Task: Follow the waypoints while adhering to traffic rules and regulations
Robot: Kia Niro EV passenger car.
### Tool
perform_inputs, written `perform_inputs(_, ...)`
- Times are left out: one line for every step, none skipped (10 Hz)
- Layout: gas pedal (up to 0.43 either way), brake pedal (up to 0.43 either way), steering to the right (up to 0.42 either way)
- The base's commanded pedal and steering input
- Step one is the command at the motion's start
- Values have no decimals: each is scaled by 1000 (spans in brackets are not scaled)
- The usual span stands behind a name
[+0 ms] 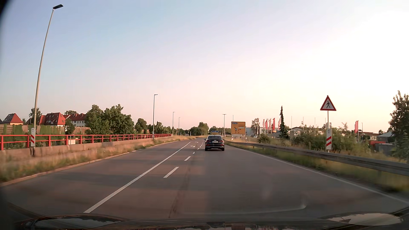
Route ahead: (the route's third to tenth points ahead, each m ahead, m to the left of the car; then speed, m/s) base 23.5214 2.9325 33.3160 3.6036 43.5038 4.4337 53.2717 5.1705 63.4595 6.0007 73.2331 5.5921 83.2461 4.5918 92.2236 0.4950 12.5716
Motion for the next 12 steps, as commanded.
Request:
perform_inputs(150, 18, -12)
perform_inputs(150, 18, -9)
perform_inputs(150, 18, -7)
perform_inputs(150, 12, -7)
perform_inputs(150, 18, -7)
perform_inputs(150, 18, -6)
perform_inputs(150, 18, -4)
perform_inputs(150, 18, -3)
perform_inputs(150, 18, -3)
perform_inputs(150, 18, -3)
perform_inputs(138, 18, -3)
perform_inputs(130, 12, -3)
